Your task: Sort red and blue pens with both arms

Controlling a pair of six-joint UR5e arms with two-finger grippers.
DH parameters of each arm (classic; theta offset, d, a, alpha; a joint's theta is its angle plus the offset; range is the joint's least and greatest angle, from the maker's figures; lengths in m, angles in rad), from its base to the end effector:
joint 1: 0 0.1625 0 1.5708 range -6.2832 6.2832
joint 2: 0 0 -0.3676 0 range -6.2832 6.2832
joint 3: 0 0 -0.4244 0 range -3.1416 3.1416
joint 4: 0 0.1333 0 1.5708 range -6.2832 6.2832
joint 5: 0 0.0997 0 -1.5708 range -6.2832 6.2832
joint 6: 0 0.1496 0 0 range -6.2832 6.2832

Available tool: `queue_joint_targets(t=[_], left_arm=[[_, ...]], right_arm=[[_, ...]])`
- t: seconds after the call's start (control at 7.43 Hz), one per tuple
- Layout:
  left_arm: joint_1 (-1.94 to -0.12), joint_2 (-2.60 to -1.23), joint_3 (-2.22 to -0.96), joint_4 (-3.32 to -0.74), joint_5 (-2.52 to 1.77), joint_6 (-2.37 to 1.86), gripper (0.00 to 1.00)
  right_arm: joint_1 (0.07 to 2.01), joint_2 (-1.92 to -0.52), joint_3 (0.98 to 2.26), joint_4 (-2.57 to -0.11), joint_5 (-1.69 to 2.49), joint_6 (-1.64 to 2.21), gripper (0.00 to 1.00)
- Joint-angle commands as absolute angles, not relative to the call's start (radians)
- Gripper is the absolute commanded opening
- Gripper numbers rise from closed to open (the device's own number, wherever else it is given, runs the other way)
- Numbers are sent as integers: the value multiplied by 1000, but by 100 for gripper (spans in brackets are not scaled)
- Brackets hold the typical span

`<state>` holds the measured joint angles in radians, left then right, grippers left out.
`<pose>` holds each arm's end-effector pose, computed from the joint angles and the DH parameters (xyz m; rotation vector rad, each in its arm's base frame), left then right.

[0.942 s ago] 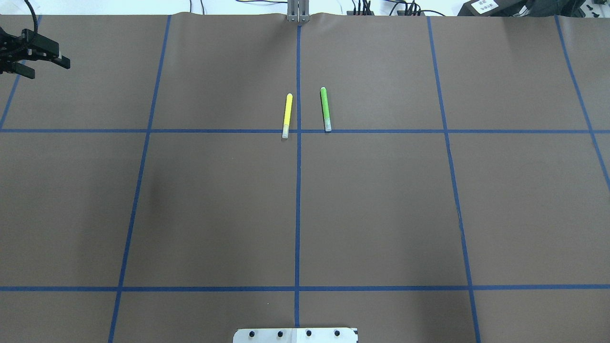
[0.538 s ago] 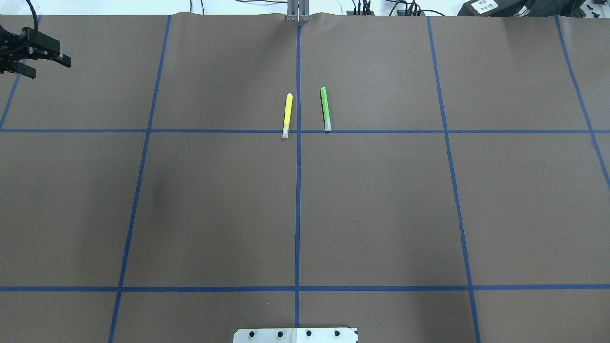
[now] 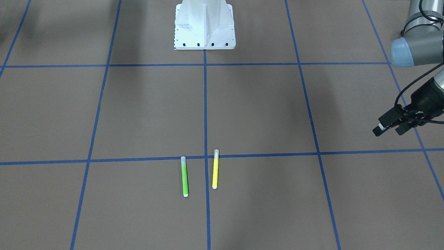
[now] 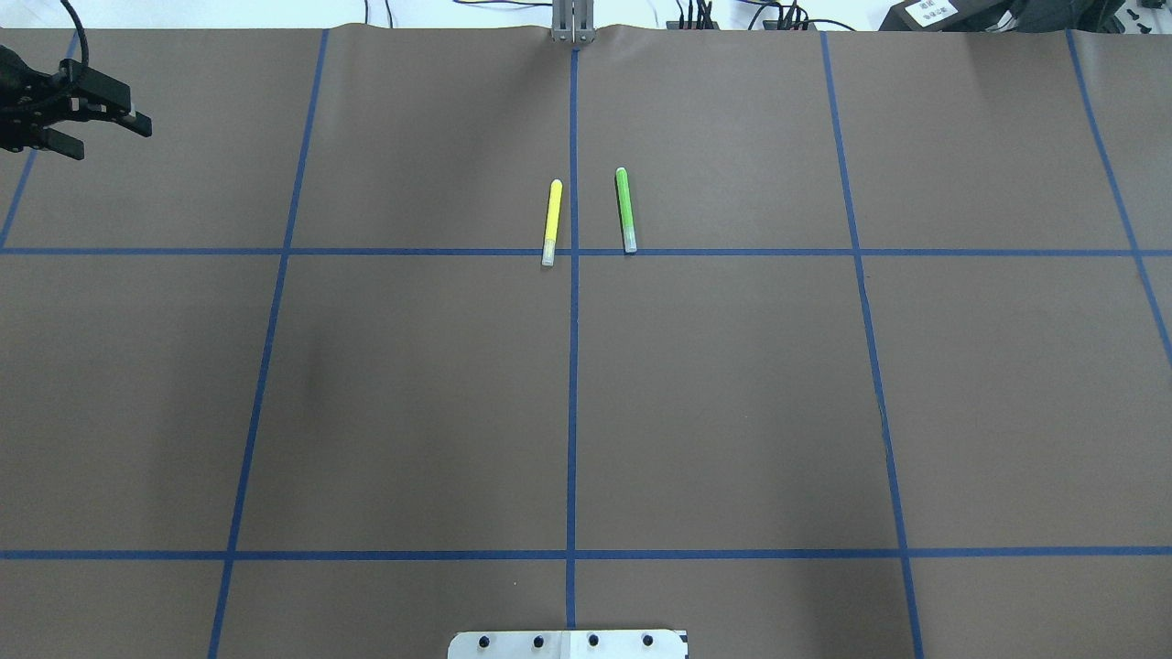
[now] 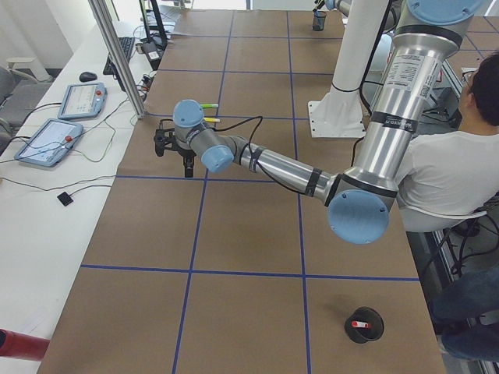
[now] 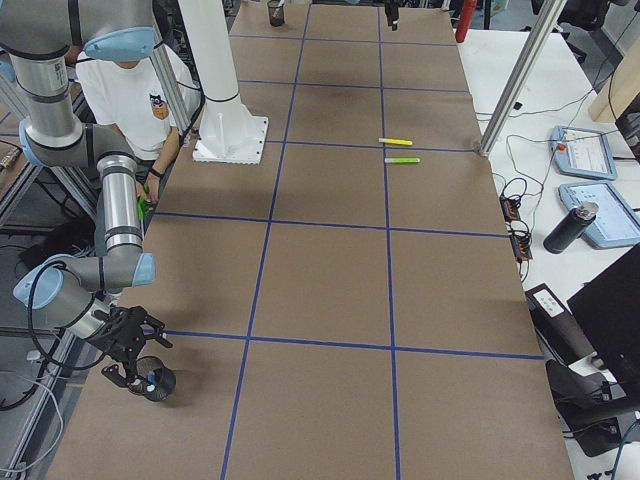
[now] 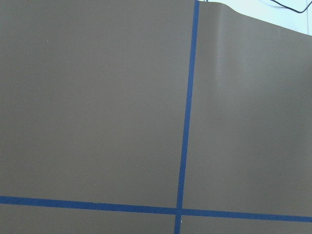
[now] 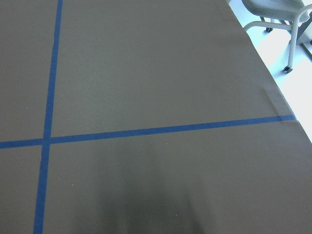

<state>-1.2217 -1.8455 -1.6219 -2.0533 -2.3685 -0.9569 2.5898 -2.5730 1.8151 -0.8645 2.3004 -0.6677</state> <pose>0.1964 -0.6162 0.3805 0.1491 1.0596 -0.2268 0.0962 -0.0198 0.7687 0.5148 -0.5248 0.3543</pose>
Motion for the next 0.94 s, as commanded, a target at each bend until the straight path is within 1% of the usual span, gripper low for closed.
queue_joint_targets(t=[0.0, 0.27, 0.4, 0.54, 0.81], left_arm=[[-1216, -1845, -1620, -2054, -2368, -959, 98], [-1216, -1844, -1620, -2054, -2370, -960, 98], [-1216, -1839, -1627, -2054, -2370, -960, 98], [-1216, -1821, -1640, -2054, -2370, -957, 98], [-1219, -1819, -1640, -2056, -2372, -943, 98]], right_arm=[[2598, -2486, 1948, -1065, 2284, -666, 100], [2582, -2245, 1951, -1356, 2280, -652, 100], [2551, -2182, 1945, -1447, 2243, -643, 100], [2452, -2149, 1945, -1448, 2250, -533, 100], [2247, -2041, 1934, -1448, 2252, -351, 100]])
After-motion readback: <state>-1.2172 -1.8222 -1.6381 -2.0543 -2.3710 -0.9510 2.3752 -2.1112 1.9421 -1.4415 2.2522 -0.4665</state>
